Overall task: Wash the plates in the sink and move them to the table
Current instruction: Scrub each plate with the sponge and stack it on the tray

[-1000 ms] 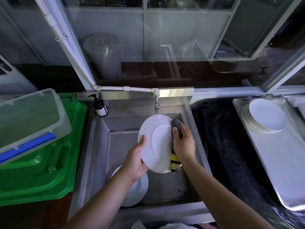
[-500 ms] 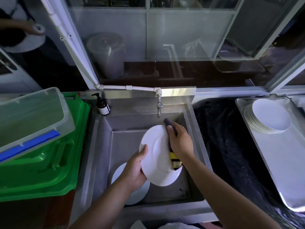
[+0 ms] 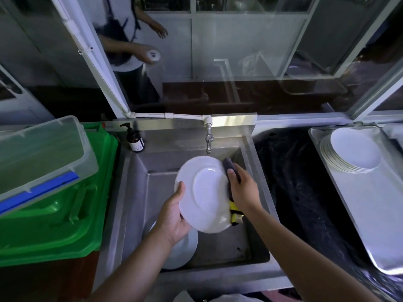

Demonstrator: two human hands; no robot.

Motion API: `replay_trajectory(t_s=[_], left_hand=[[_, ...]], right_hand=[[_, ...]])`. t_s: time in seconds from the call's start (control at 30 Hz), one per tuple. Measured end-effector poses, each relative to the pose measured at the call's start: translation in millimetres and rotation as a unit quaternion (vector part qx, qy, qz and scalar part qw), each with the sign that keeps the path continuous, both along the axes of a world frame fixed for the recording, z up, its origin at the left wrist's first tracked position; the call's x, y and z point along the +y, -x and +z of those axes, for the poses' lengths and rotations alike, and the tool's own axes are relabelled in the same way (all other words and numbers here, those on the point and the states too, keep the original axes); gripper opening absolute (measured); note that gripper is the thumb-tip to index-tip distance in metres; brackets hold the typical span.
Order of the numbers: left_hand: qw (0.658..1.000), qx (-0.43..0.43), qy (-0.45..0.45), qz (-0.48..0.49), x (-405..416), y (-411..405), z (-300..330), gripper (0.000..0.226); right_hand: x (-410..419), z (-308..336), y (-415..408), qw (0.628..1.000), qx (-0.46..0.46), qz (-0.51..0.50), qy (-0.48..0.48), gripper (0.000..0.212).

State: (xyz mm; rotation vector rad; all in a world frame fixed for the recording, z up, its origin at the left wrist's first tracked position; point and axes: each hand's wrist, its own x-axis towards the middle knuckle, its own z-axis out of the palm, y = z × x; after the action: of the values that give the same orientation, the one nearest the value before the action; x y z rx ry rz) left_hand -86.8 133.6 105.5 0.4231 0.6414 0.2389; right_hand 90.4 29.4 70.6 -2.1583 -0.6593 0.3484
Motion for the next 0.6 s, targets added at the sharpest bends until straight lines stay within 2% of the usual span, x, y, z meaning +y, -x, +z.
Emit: replay_trajectory(t_s=[0.07, 0.17, 0.3, 0.37, 0.47, 0.5, 0.6], left_hand=[[0.999, -0.008, 0.01, 0.033, 2.7, -5.4, 2.0, 0.062], [0.999, -0.002, 0.001, 0.041, 1.7, -15.4, 6.3, 0.068], [1.0, 0.004, 0.009, 0.019, 1.5, -13.4, 1.8, 0.065], [1.0, 0.005, 0.005, 0.023, 3.7, -9.7, -0.4, 0.063], [0.999, 0.012, 0.0, 0.047, 4.4, -9.6, -3.9, 0.062], [0.998, 0.01, 0.003, 0.058, 3.4, -11.0, -2.5, 0.063], [0.997, 0.006, 0.021, 0.079, 5.5, -19.2, 1.7, 0.068]], right_hand=[[-2.8, 0.6, 19.3, 0.999, -0.05, 0.001, -0.021, 0.036], [1.2, -2.3, 68.8, 0.98, -0.174, 0.081, -0.048, 0.035], [3.6, -2.6, 77.7, 0.951, -0.239, 0.18, -0.074, 0.04], [0.9, -9.4, 55.6, 0.957, -0.237, 0.162, -0.051, 0.039], [-1.2, -14.9, 29.2, 0.989, -0.135, 0.055, -0.012, 0.041], [-0.3, -13.8, 32.8, 0.99, -0.132, 0.046, -0.022, 0.041], [2.8, -7.4, 67.5, 0.962, -0.238, 0.117, -0.065, 0.038]])
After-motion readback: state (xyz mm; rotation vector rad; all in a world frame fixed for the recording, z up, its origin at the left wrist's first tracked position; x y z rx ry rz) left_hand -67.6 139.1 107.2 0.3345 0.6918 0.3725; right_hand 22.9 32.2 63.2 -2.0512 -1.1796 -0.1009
